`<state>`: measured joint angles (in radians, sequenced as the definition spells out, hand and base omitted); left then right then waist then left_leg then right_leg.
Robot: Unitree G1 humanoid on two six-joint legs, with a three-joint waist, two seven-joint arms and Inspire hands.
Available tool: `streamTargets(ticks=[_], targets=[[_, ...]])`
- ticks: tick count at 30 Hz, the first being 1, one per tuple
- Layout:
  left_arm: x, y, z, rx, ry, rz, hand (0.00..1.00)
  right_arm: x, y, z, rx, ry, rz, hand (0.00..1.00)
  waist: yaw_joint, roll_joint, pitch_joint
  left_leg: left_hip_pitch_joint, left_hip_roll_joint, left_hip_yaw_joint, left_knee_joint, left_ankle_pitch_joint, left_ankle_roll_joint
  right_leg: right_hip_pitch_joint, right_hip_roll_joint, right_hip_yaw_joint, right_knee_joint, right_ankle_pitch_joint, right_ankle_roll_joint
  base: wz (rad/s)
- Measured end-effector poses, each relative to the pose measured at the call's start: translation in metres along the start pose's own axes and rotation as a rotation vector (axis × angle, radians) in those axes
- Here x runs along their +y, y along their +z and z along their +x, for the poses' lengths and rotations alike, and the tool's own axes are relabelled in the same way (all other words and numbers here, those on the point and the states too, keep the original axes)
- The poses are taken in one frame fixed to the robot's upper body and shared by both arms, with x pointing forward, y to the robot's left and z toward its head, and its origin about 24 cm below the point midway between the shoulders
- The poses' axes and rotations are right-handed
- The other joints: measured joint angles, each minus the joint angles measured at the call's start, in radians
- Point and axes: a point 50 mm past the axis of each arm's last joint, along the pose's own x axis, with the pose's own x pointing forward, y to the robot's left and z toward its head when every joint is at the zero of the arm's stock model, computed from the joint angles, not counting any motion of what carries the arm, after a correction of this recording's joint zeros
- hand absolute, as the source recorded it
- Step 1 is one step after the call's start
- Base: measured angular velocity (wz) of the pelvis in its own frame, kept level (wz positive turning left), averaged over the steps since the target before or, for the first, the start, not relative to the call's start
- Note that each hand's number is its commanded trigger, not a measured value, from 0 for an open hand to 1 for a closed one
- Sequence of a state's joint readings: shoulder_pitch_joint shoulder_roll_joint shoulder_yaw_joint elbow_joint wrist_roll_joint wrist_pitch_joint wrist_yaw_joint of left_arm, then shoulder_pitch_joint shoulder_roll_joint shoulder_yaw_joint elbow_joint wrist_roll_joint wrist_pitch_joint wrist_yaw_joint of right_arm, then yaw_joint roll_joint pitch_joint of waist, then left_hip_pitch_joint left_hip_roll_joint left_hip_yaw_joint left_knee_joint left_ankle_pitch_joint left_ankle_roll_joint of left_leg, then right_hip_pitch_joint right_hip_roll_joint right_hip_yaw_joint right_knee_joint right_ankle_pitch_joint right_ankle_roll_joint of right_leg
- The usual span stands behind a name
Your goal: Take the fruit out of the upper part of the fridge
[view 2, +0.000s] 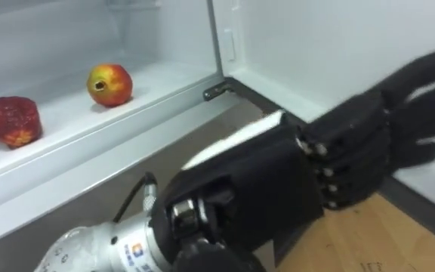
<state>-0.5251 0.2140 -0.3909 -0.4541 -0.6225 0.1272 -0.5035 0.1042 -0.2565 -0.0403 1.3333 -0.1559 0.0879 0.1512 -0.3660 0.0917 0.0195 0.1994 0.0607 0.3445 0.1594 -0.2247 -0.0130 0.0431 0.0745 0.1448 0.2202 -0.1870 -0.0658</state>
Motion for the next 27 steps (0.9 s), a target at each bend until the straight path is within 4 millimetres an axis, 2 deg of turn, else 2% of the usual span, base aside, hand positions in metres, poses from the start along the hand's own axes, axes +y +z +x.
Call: streamTargets(ticks=[2, 3, 4, 6, 7, 8, 9, 12, 15, 18, 19, 22, 23, 27], targets=[[0.006, 0.017, -0.009, 0.010, 0.057, 0.156, 0.00, 0.002, -0.005, 0.000, 0.008, -0.002, -0.005, 0.00, 0.038, -0.010, -0.0008, -0.016, -0.003, -0.018, 0.003, 0.000, 0.000, -0.010, -0.006, -0.028, 0.001, 0.000, 0.001, 0.38], [0.010, 0.026, -0.016, 0.000, 0.102, 0.217, 0.00, 0.004, -0.007, 0.000, 0.016, 0.003, -0.003, 0.00, 0.074, -0.016, 0.0005, -0.019, -0.002, -0.038, 0.003, 0.000, 0.000, -0.010, -0.007, -0.042, 0.002, 0.000, 0.000, 0.32], [0.012, 0.031, -0.021, -0.004, 0.136, 0.252, 0.00, 0.005, -0.009, 0.000, 0.018, 0.005, 0.004, 0.00, 0.089, -0.018, -0.0018, -0.023, -0.002, -0.053, 0.003, 0.000, 0.000, -0.009, -0.008, -0.051, 0.001, 0.000, 0.000, 0.30], [0.020, 0.047, -0.049, -0.019, 0.300, 0.361, 0.00, 0.008, -0.021, 0.000, 0.041, 0.006, -0.005, 0.00, 0.149, -0.025, -0.0103, -0.027, -0.001, -0.095, 0.004, 0.000, 0.000, -0.003, -0.012, -0.090, -0.007, 0.001, -0.002, 0.46], [0.022, 0.049, -0.055, -0.015, 0.343, 0.374, 0.00, 0.009, -0.024, 0.000, 0.047, 0.003, -0.007, 0.00, 0.165, -0.026, -0.0143, -0.030, -0.001, -0.102, 0.004, 0.000, 0.000, 0.000, -0.013, -0.099, -0.011, 0.001, -0.002, 0.49], [0.025, 0.053, -0.070, 0.003, 0.428, 0.408, 0.00, 0.010, -0.027, 0.000, 0.054, -0.005, -0.017, 0.00, 0.202, -0.028, -0.0197, -0.032, -0.001, -0.111, 0.004, 0.000, 0.000, 0.008, -0.017, -0.118, -0.013, 0.001, -0.002, 0.44], [0.028, 0.056, -0.083, 0.032, 0.511, 0.460, 0.00, 0.011, -0.028, 0.000, 0.056, -0.009, -0.039, 0.00, 0.232, -0.032, -0.0216, -0.032, -0.002, -0.133, 0.004, 0.000, 0.000, 0.012, -0.019, -0.135, -0.016, 0.001, -0.003, 0.42], [0.034, 0.064, -0.104, 0.084, 0.672, 0.581, 0.00, 0.012, -0.024, 0.000, 0.040, -0.022, -0.072, 0.00, 0.287, -0.045, -0.0238, -0.036, -0.006, -0.171, 0.004, 0.000, 0.000, 0.033, -0.029, -0.183, -0.029, -0.001, 0.000, 0.52], [0.037, 0.071, -0.115, 0.102, 0.762, 0.687, 0.00, 0.014, -0.018, 0.001, 0.011, -0.037, -0.098, 0.00, 0.312, -0.055, -0.0260, -0.041, -0.013, -0.210, 0.006, 0.000, -0.001, 0.050, -0.038, -0.227, -0.044, -0.004, 0.002, 0.49], [0.034, 0.077, -0.137, 0.136, 0.892, 0.762, 0.00, 0.015, -0.014, 0.001, -0.012, -0.046, -0.144, 0.00, 0.372, -0.049, -0.0312, -0.040, -0.021, -0.221, 0.007, 0.000, -0.001, 0.060, -0.047, -0.241, -0.050, -0.006, 0.007, 0.16], [0.033, 0.077, -0.142, 0.148, 0.913, 0.762, 0.00, 0.016, -0.014, 0.001, -0.011, -0.044, -0.146, 0.00, 0.376, -0.047, -0.0327, -0.037, -0.021, -0.223, 0.008, 0.000, -0.001, 0.063, -0.048, -0.240, -0.050, -0.006, 0.008, 0.07], [0.029, 0.076, -0.162, 0.197, 1.024, 0.761, 0.00, 0.021, -0.013, 0.001, -0.006, -0.036, -0.144, 0.00, 0.396, -0.040, -0.0309, -0.034, -0.028, -0.242, 0.008, 0.000, 0.000, 0.075, -0.055, -0.258, -0.048, -0.010, 0.014, 0.17], [0.026, 0.074, -0.171, 0.224, 1.083, 0.767, 0.00, 0.021, -0.014, 0.001, -0.002, -0.039, -0.140, 0.00, 0.405, -0.040, -0.0279, -0.032, -0.030, -0.243, 0.008, 0.000, 0.000, 0.077, -0.057, -0.260, -0.048, -0.011, 0.015, 0.08], [0.012, 0.064, -0.205, 0.345, 1.305, 0.809, 0.00, 0.026, -0.019, 0.002, 0.013, -0.038, -0.159, 0.00, 0.415, -0.031, -0.0257, -0.033, -0.038, -0.278, 0.007, 0.001, 0.000, 0.087, -0.066, -0.286, -0.046, -0.017, 0.021, 0.19]])
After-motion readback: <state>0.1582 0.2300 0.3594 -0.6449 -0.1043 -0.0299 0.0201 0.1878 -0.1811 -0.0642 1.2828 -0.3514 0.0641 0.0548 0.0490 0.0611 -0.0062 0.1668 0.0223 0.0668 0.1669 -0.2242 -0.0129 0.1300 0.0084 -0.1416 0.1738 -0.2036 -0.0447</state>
